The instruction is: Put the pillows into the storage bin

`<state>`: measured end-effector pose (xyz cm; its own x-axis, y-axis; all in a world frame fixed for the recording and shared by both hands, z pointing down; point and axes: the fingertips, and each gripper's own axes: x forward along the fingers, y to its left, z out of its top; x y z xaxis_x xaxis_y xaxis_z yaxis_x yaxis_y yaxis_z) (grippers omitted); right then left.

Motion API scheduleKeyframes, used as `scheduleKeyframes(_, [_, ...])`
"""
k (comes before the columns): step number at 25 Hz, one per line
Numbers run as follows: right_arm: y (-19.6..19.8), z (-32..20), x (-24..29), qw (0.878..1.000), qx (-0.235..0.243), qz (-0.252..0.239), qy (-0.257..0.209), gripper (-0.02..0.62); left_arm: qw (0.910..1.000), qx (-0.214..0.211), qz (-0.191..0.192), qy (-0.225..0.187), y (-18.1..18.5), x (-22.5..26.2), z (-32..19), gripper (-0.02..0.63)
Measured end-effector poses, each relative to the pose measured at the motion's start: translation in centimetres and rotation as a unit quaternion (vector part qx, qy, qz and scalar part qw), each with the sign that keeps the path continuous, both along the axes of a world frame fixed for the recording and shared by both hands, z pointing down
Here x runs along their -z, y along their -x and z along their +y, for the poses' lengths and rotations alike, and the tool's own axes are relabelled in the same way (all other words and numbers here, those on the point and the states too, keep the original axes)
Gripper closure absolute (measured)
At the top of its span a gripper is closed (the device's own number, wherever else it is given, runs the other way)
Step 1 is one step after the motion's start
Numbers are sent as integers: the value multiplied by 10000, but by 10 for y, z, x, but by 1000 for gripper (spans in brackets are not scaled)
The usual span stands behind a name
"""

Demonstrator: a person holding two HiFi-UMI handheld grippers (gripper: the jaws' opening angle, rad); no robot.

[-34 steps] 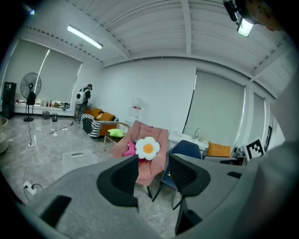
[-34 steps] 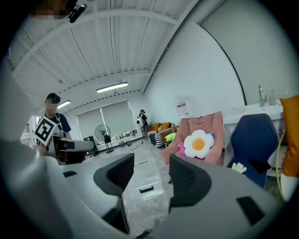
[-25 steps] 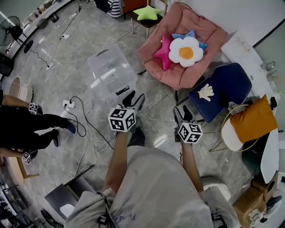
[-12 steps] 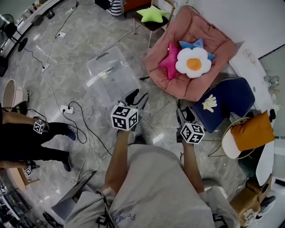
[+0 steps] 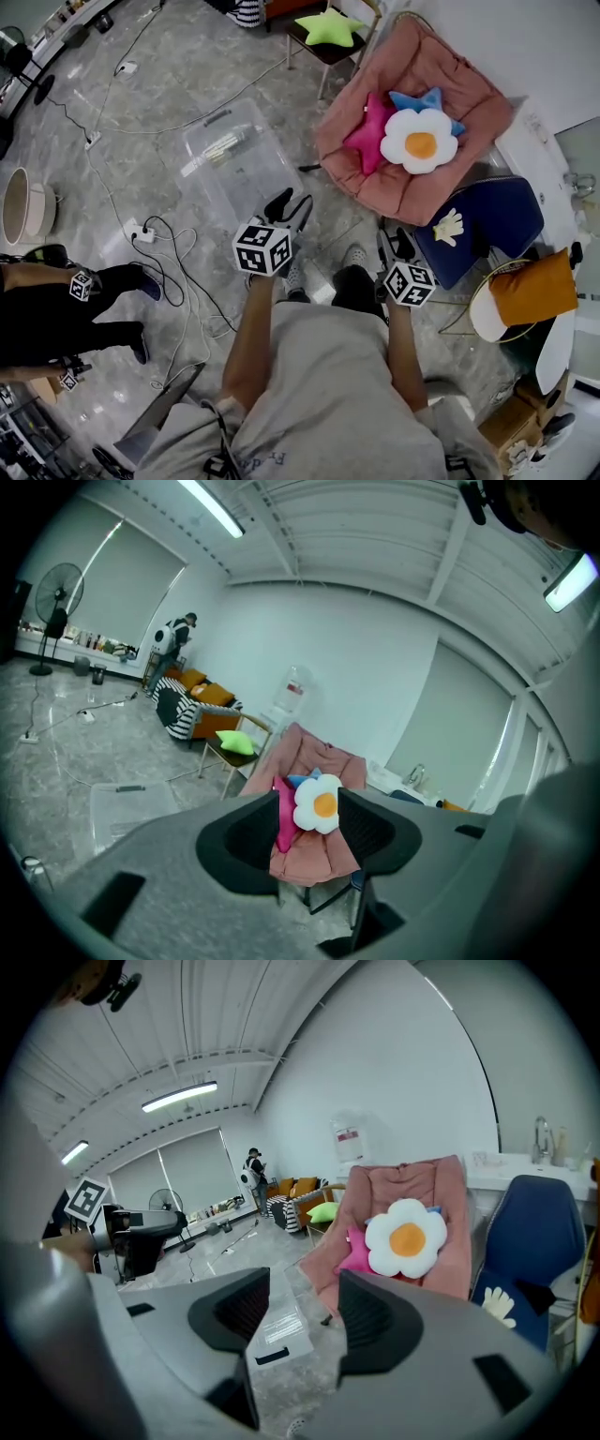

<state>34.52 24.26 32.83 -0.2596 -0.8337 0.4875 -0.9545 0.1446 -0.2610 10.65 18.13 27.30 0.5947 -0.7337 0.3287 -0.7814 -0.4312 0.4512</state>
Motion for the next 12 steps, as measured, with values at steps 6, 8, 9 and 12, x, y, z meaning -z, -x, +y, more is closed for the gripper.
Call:
scheduleKeyframes(6, [-23, -51, 1, 9999, 16, -3, -121, 370, 9999, -94, -112, -17, -21, -3, -27, 416])
scheduleKeyframes(8, [-36, -79, -1, 9999, 91, -13, -135, 370, 9999, -57, -154, -40, -35, -4, -45, 416])
scheduleKeyframes(9, [-42, -94, -1, 9998, 135, -21, -145, 370, 9998, -45, -184, -50, -42, -4, -54, 416])
scheduleKeyframes(12, [-60, -136, -1, 9993, 320, 37, -191, 370, 9995, -59, -310, -71, -61, -3, -79, 416])
